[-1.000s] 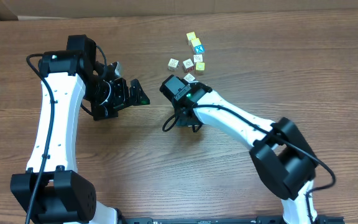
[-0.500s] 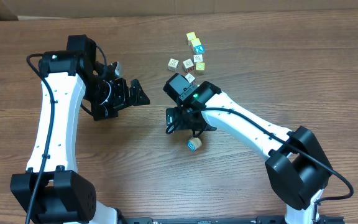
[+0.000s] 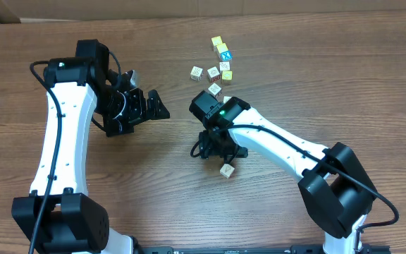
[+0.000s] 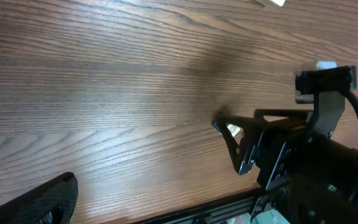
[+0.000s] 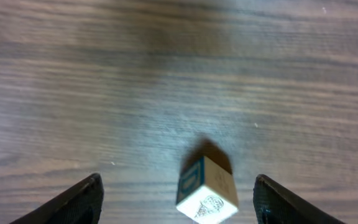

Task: Flip 4 blocks

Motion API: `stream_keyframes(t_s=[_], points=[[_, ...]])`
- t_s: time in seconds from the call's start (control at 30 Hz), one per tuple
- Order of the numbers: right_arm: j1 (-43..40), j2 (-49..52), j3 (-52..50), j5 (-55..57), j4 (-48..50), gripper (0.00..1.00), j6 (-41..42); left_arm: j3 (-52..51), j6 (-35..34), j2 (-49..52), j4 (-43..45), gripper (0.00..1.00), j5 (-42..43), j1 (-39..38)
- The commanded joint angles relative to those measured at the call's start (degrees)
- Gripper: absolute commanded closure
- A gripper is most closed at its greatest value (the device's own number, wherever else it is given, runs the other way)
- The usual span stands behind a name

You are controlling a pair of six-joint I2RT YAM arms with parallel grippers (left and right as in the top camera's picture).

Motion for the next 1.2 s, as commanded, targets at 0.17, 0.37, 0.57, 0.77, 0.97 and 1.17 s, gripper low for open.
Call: stream_keyframes(t_s=[0.17, 0.37, 0.57, 0.77, 0.97, 1.17], points=[[1.44, -0.02, -0.35, 0.33, -4.85, 0.28, 0.76, 1.16, 0.66, 0.17, -0.02, 0.0, -0.13, -0.2], [2.64, -0.02, -4.35, 0.26, -1.73, 0.41, 8.11, 1.16, 0.68, 0.17, 0.0, 0.0, -0.13, -0.22], [2.67, -0.02, -9.73, -0.22, 2.4, 0.4, 18.36, 1.16, 0.66, 0.17, 0.0, 0.0, -0.13, -0.2], [2.67, -0.02, -9.88, -0.13, 5.81, 0.47, 19.06, 1.16, 0.68, 0.17, 0.0, 0.0, -0.13, -0.2], [2.58, -0.02, -9.88, -0.07, 10.93, 0.57, 11.61, 1.16, 0.68, 0.17, 0.0, 0.0, -0.13, -0.2], [2.56, -0.02, -9.88, 0.11, 12.24, 0.58, 10.4, 1.16, 0.66, 0.17, 0.0, 0.0, -0.13, -0.2]])
